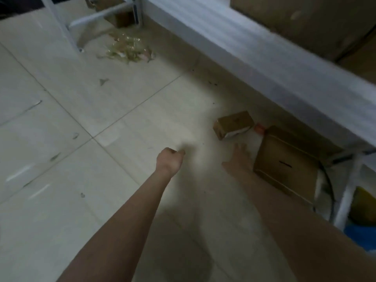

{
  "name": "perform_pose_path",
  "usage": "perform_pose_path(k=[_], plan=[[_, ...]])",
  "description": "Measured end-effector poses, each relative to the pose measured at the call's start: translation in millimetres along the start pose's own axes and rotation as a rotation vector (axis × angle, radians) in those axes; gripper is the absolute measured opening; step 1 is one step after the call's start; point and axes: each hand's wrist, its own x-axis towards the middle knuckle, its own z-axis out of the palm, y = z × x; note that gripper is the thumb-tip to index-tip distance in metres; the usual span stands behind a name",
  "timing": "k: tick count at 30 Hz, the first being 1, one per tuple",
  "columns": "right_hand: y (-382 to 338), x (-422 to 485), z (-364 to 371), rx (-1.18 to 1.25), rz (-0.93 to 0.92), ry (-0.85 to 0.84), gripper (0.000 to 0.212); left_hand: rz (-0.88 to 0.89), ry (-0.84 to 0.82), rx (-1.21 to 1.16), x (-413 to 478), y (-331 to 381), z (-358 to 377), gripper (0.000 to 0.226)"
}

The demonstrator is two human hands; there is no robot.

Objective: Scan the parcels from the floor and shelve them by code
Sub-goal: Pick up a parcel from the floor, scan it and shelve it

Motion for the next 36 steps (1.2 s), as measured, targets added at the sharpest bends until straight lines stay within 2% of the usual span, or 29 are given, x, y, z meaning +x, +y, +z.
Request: perform_pose_path(k=[4, 7, 10, 12, 14, 16, 17, 19, 22, 25, 28, 30, 33, 36], plan=[[-19, 67, 14, -0.174, -0.061, 0.114, 0.097, 0.139, 0.003, 0.243, 60, -5, 13, 0.049], [-26, 117, 18, -0.414, -0.150, 0.236, 0.103, 0.246, 0.005, 0.334, 96, 3, 22, 0.045], [-30, 170, 26, -0.440, -0.220, 0.353, 0.074, 0.373, 0.027, 0.391, 121, 11, 27, 0.037], [-24, 197, 36, -0.512, -0.247, 0.419, 0.058, 0.393, 0.057, 0.413, 137, 9, 29, 0.038], [-16, 207, 43, -0.595, -0.299, 0.492, 0.053, 0.389, 0.098, 0.426, 150, 3, 30, 0.039], [-12, 196, 43, -0.725, -0.317, 0.488, 0.056, 0.353, 0.109, 0.446, 159, -8, 33, 0.040], [-9, 189, 41, -0.800, -0.387, 0.521, 0.052, 0.327, 0.114, 0.444, 159, -12, 37, 0.043], [2, 176, 44, -0.791, -0.412, 0.463, 0.040, 0.285, 0.120, 0.410, 155, -13, 45, 0.051], [11, 125, 40, -0.572, -0.425, 0.470, 0.044, 0.219, 0.072, 0.347, 133, -10, 60, 0.056], [23, 64, 33, -0.420, -0.454, 0.440, 0.072, 0.139, 0.019, 0.293, 89, -9, 69, 0.055], [25, 0, 7, -0.032, -0.328, 0.411, 0.084, -0.010, -0.040, 0.249, 26, -12, 54, 0.060], [21, -53, -14, 0.391, -0.169, 0.359, 0.083, -0.137, -0.049, 0.184, -12, -9, 37, 0.071], [15, -128, -52, 1.069, 0.225, 0.253, 0.075, -0.282, -0.034, 0.032, -76, 16, 11, 0.084], [22, -212, -86, 1.564, 0.507, 0.075, 0.041, -0.388, -0.080, -0.060, -155, 50, -6, 0.082]])
